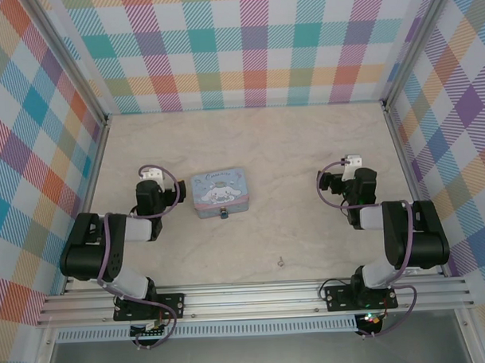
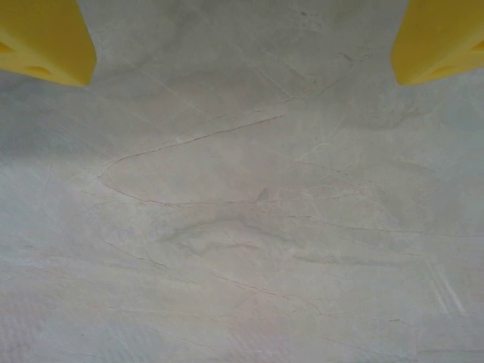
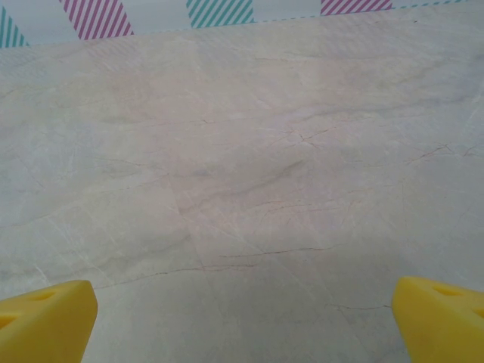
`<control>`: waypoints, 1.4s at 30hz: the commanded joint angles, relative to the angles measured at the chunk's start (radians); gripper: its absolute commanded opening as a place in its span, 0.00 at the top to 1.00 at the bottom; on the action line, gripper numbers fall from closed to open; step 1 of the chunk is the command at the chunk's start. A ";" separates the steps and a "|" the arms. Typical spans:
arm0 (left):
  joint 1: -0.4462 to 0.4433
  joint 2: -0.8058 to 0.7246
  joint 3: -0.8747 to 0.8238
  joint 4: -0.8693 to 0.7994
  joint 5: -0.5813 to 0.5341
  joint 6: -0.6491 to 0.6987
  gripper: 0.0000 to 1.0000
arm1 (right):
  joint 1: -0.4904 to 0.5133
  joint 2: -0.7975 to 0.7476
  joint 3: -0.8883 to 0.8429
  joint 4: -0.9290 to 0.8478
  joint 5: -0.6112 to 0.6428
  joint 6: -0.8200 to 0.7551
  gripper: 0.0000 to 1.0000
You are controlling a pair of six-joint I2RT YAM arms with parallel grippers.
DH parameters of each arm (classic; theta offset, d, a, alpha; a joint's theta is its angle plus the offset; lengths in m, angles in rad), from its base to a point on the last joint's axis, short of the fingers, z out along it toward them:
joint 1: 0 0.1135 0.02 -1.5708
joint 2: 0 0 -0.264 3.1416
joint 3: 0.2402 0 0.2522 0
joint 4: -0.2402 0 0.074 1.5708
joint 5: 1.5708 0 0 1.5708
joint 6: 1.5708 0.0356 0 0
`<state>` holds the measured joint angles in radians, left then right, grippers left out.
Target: Unlock the padlock with the key
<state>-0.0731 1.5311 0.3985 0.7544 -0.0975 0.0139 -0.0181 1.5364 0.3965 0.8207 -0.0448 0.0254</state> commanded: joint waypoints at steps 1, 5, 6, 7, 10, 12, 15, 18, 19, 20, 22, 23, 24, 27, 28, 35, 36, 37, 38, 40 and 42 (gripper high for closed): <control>0.012 -0.146 0.051 -0.140 -0.079 -0.031 0.00 | 0.001 -0.042 0.012 -0.015 0.065 0.035 0.00; 0.012 -0.337 0.137 -0.447 -0.110 -0.090 0.00 | 0.002 -0.151 0.036 -0.168 0.063 0.041 0.00; 0.012 -0.376 0.164 -0.521 -0.105 -0.114 0.00 | 0.002 -0.185 0.051 -0.245 0.056 0.046 0.00; 0.013 -0.405 0.187 -0.582 -0.099 -0.146 0.00 | 0.002 -0.213 0.065 -0.295 0.046 0.053 0.00; 0.013 -0.475 0.253 -0.739 -0.013 -0.234 0.00 | 0.001 -0.295 0.128 -0.487 0.008 0.115 0.01; 0.005 -0.492 0.302 -0.857 0.057 -0.270 0.00 | 0.003 -0.338 0.186 -0.636 -0.048 0.174 0.00; -0.055 -0.524 0.333 -0.964 0.094 -0.269 0.00 | 0.006 -0.376 0.267 -0.803 -0.164 0.269 0.00; -0.171 -0.556 0.352 -1.067 0.055 -0.225 0.00 | 0.018 -0.402 0.330 -0.911 -0.280 0.334 0.00; -0.217 -0.554 0.367 -1.106 0.028 -0.212 0.00 | 0.028 -0.406 0.346 -0.943 -0.297 0.344 0.00; -0.270 -0.546 0.383 -1.151 -0.010 -0.199 0.00 | 0.042 -0.413 0.365 -0.984 -0.304 0.347 0.00; -0.376 -0.523 0.407 -1.207 -0.087 -0.179 0.00 | 0.072 -0.418 0.395 -1.053 -0.302 0.346 0.00; -0.427 -0.507 0.412 -1.227 -0.116 -0.168 0.00 | 0.086 -0.418 0.403 -1.081 -0.302 0.343 0.00; -0.464 -0.491 0.417 -1.243 -0.147 -0.162 0.00 | 0.102 -0.417 0.409 -1.103 -0.303 0.341 0.00; -0.540 -0.429 0.432 -1.275 -0.199 -0.123 0.00 | 0.139 -0.415 0.405 -1.131 -0.302 0.338 0.00; -0.563 -0.406 0.442 -1.284 -0.211 -0.099 0.00 | 0.150 -0.413 0.401 -1.132 -0.300 0.338 0.00; -0.695 -0.198 0.554 -1.342 -0.242 0.079 0.00 | 0.215 -0.389 0.391 -1.124 -0.271 0.337 0.00; -0.700 -0.166 0.572 -1.343 -0.245 0.096 0.00 | 0.219 -0.385 0.393 -1.125 -0.271 0.340 0.00; -0.704 -0.145 0.586 -1.344 -0.251 0.107 0.00 | 0.222 -0.380 0.395 -1.124 -0.269 0.340 0.00; -0.704 -0.118 0.597 -1.341 -0.252 0.122 0.00 | 0.224 -0.379 0.399 -1.126 -0.266 0.340 0.00; -0.703 -0.081 0.615 -1.330 -0.254 0.147 0.00 | 0.227 -0.378 0.401 -1.131 -0.264 0.336 0.00; -0.704 -0.051 0.633 -1.315 -0.254 0.167 0.00 | 0.228 -0.378 0.403 -1.138 -0.262 0.331 0.00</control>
<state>-0.7650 1.4567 0.9932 -0.5480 -0.3248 0.1116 0.2039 1.1511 0.7818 -0.2947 -0.3111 0.3557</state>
